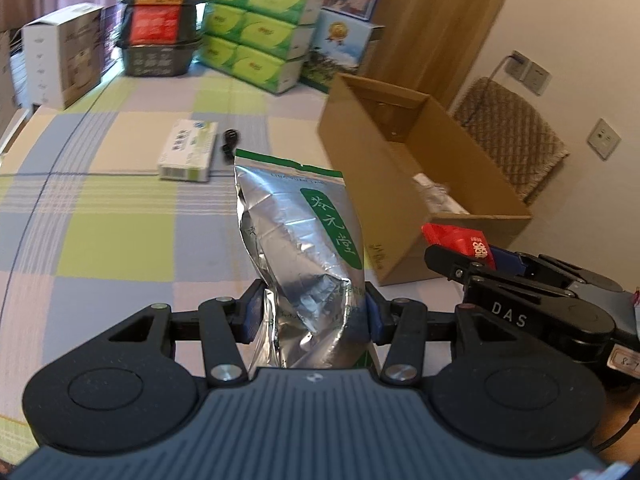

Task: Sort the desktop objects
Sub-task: 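Carry the tea bag with the left gripper while the right gripper carries the candy to the cardboard box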

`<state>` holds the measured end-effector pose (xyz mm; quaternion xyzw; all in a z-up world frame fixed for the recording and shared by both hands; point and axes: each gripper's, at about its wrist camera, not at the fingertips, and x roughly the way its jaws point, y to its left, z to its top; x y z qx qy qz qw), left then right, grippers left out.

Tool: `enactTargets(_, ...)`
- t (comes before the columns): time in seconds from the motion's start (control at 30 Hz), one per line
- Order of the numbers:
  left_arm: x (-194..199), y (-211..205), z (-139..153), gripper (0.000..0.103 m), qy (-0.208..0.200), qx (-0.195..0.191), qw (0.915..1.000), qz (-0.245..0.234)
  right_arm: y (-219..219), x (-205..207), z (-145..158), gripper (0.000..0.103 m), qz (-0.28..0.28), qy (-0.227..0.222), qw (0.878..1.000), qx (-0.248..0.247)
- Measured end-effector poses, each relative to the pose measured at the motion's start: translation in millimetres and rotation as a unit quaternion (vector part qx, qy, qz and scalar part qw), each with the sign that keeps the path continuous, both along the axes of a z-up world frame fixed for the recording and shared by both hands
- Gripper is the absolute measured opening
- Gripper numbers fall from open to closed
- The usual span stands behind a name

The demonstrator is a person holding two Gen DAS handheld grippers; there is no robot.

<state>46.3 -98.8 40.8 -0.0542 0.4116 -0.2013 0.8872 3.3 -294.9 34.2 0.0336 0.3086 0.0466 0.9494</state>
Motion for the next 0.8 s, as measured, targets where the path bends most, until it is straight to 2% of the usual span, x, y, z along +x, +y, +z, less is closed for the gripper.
enactTargets(0.37, -6.6, -53.5, 11.2, 0.044, -0.005, -0.005, 0.9989, -0.047, -52.2, -20.7, 16.2, 0.044, -0.047, -0.011, 0.999, -0.003)
enactTargets(0.8, -7.0, -106.0, 12.5, 0.044, 0.003, -0.011, 0.9962, -0.086, -105.3, -32.8, 21.1, 0.044, -0.089, -0.015, 0.996, 0.002)
